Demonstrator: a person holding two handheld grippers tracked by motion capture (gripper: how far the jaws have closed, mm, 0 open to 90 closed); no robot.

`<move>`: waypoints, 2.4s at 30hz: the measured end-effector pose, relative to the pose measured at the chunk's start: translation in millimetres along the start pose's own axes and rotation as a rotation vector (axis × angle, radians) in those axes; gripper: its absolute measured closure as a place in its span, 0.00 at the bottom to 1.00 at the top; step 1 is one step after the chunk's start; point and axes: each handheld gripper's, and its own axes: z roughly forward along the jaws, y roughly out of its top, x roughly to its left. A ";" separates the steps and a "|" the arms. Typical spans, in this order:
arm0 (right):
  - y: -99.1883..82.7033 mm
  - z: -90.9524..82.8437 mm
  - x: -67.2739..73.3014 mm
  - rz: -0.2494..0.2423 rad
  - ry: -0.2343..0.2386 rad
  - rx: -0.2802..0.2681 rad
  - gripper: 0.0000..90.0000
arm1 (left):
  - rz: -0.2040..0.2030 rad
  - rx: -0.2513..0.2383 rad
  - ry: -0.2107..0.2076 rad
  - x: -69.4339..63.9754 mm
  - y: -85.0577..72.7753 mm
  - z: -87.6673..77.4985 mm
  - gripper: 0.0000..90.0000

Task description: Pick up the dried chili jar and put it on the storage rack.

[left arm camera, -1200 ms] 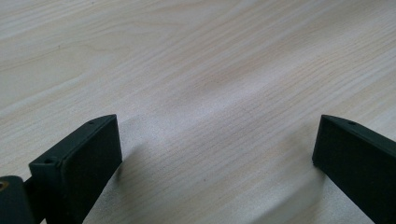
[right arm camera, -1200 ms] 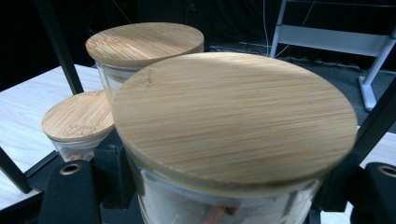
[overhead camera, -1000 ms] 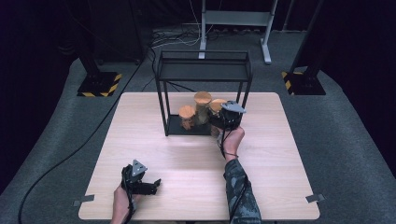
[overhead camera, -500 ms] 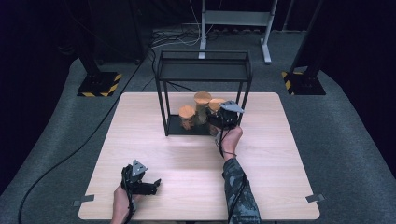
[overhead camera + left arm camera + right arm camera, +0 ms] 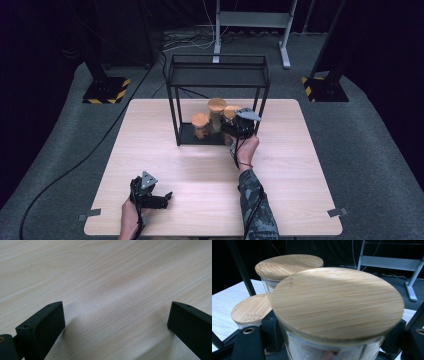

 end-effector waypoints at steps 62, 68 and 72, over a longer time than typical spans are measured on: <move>-105.4 -141.2 0.3 -0.071 0.122 0.354 0.00 | -0.005 0.003 -0.003 0.8 0.2 0.3 0.01; -125.4 -145.3 -3.4 -0.060 0.119 0.387 0.00 | -0.006 0.002 0.000 0.5 0.2 0.3 0.01; -129.8 -145.6 -4.9 -0.057 0.117 0.391 0.00 | -0.006 0.003 0.000 0.7 0.2 0.3 0.01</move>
